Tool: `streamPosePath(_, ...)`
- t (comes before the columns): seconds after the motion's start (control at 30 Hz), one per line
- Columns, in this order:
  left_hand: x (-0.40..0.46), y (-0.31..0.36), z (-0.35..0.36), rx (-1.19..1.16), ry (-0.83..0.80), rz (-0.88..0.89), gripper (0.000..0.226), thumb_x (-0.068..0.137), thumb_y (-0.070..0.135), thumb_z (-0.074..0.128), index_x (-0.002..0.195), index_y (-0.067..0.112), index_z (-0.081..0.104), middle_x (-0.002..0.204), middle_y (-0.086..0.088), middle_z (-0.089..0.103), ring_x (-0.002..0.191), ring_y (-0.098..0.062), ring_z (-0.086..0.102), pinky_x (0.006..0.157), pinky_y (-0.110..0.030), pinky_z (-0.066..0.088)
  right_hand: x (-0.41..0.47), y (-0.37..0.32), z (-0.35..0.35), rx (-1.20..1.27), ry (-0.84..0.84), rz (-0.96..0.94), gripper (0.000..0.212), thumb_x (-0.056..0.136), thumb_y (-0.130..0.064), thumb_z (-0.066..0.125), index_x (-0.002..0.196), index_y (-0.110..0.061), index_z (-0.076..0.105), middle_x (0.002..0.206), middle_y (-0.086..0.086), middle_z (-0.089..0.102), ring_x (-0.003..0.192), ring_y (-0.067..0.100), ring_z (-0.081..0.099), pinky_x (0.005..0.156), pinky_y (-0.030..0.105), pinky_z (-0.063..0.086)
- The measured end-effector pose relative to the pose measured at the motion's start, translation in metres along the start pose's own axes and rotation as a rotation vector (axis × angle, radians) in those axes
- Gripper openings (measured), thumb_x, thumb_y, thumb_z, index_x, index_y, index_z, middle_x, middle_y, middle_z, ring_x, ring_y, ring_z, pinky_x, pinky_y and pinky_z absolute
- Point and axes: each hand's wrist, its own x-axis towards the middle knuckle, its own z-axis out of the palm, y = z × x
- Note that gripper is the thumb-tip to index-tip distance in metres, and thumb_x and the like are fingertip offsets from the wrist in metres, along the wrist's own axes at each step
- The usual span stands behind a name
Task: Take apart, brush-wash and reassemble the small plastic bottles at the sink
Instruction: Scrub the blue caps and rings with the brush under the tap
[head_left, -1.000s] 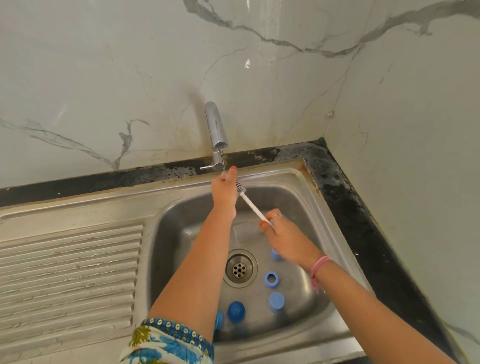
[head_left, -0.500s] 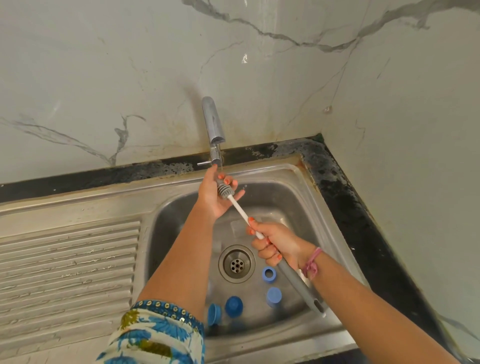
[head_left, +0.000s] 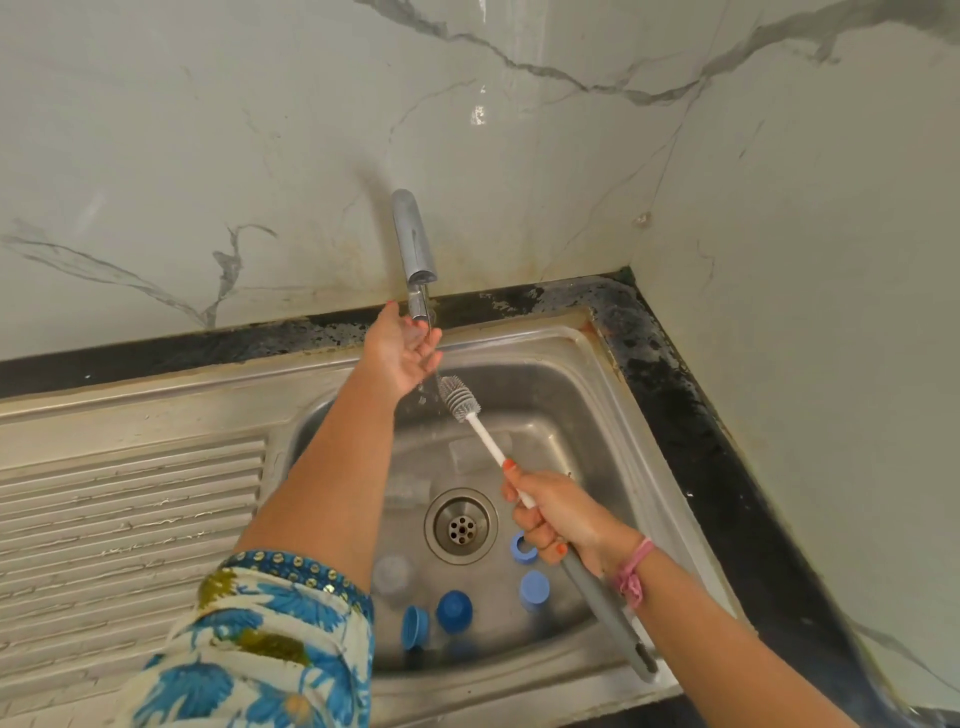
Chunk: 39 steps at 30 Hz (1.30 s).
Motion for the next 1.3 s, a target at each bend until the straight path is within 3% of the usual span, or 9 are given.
streamPosePath(0.07, -0.002, 0.001, -0.005, 0.061, -0.108, -0.058, 0.024, 0.097, 0.033, 0.04, 0.099, 0.014, 0.055, 0.095, -0.005, 0.056, 0.092, -0.02, 0.059, 0.096, -0.042, 0.044, 0.003, -0.001, -0.002, 0.014, 0.085, -0.038, 0.022, 0.101, -0.03, 0.037, 0.093, -0.015, 0.051, 0.055, -0.005, 0.033, 0.04, 0.006, 0.025, 0.035, 0.018, 0.021)
streamPosePath(0.2, -0.008, -0.013, -0.012, 0.006, -0.163, 0.012, 0.041, 0.095, 0.001, 0.042, 0.136, -0.004, 0.042, 0.111, -0.014, 0.053, 0.096, -0.023, 0.059, 0.089, -0.035, 0.054, 0.009, -0.017, -0.005, 0.061, 0.176, -0.191, 0.028, 0.101, -0.015, 0.036, 0.121, -0.007, 0.053, 0.056, 0.001, 0.042, 0.04, 0.009, 0.036, 0.036, 0.02, 0.033)
streamPosePath(0.3, -0.012, -0.027, -0.015, 0.029, -0.175, 0.088, 0.055, 0.091, -0.013, 0.051, 0.142, -0.002, 0.036, 0.12, -0.016, 0.056, 0.106, -0.022, 0.063, 0.089, -0.03, 0.055, 0.004, -0.03, 0.0, 0.063, 0.154, -0.28, 0.024, 0.102, -0.019, 0.045, 0.124, -0.015, 0.054, 0.063, 0.005, 0.055, 0.043, 0.013, 0.05, 0.039, 0.023, 0.044)
streamPosePath(0.4, -0.012, -0.04, -0.016, -0.083, -0.148, 0.131, 0.071, 0.088, -0.018, 0.052, 0.15, 0.002, 0.022, 0.125, -0.022, 0.059, 0.104, -0.023, 0.064, 0.092, -0.033, 0.051, 0.003, -0.037, 0.005, -0.191, 0.222, -0.349, 0.037, 0.102, -0.022, 0.045, 0.138, -0.03, 0.044, 0.07, 0.006, 0.062, 0.04, 0.011, 0.051, 0.036, 0.022, 0.041)
streamPosePath(0.53, -0.012, -0.046, -0.019, -0.151, -0.149, 0.134, 0.027, 0.088, -0.01, 0.06, 0.113, -0.001, 0.055, 0.102, -0.012, 0.067, 0.084, -0.015, 0.07, 0.078, -0.031, 0.059, 0.006, -0.039, 0.014, -0.466, 0.302, -0.388, 0.049, 0.103, -0.024, 0.04, 0.149, -0.034, 0.028, 0.08, 0.008, 0.068, 0.037, 0.004, 0.05, 0.036, 0.02, 0.04)
streamPosePath(0.73, -0.016, -0.056, -0.026, -0.354, -0.192, 0.066, 0.032, 0.09, 0.006, 0.062, 0.122, 0.014, 0.061, 0.094, -0.001, 0.073, 0.079, -0.009, 0.071, 0.081, -0.026, 0.057, 0.005, -0.035, 0.024, -0.512, 0.305, -0.35, 0.047, 0.104, -0.026, 0.035, 0.15, -0.036, 0.027, 0.076, 0.005, 0.06, 0.039, 0.003, 0.049, 0.038, 0.02, 0.042)
streamPosePath(1.0, -0.019, -0.054, -0.023, -0.45, -0.23, 0.048, 0.022, 0.095, 0.016, 0.058, 0.117, 0.014, 0.06, 0.087, 0.0, 0.074, 0.096, -0.02, 0.068, 0.091, -0.058, 0.05, 0.006, -0.028, 0.032, -0.562, 0.315, -0.372, 0.047, 0.104, -0.025, 0.034, 0.149, -0.038, 0.027, 0.069, 0.0, 0.05, 0.041, 0.006, 0.045, 0.038, 0.02, 0.041)
streamPosePath(1.13, -0.018, -0.058, -0.018, -0.394, -0.149, 0.052, 0.01, 0.098, 0.014, 0.053, 0.1, 0.011, 0.062, 0.068, 0.002, 0.071, 0.074, -0.012, 0.067, 0.104, -0.05, 0.044, 0.012, -0.041, 0.022, -0.634, 0.334, -0.387, 0.046, 0.103, -0.027, 0.036, 0.148, -0.038, 0.03, 0.069, -0.004, 0.047, 0.045, 0.008, 0.046, 0.039, 0.022, 0.041)
streamPosePath(1.3, -0.016, -0.053, -0.018, -0.25, -0.092, 0.075, 0.014, 0.1, 0.018, 0.051, 0.093, 0.012, 0.062, 0.067, 0.001, 0.066, 0.079, -0.012, 0.061, 0.107, -0.043, 0.039, 0.018, -0.047, 0.016, -0.713, 0.347, -0.402, 0.046, 0.103, -0.027, 0.037, 0.148, -0.037, 0.032, 0.071, -0.008, 0.045, 0.052, 0.01, 0.045, 0.04, 0.022, 0.04)
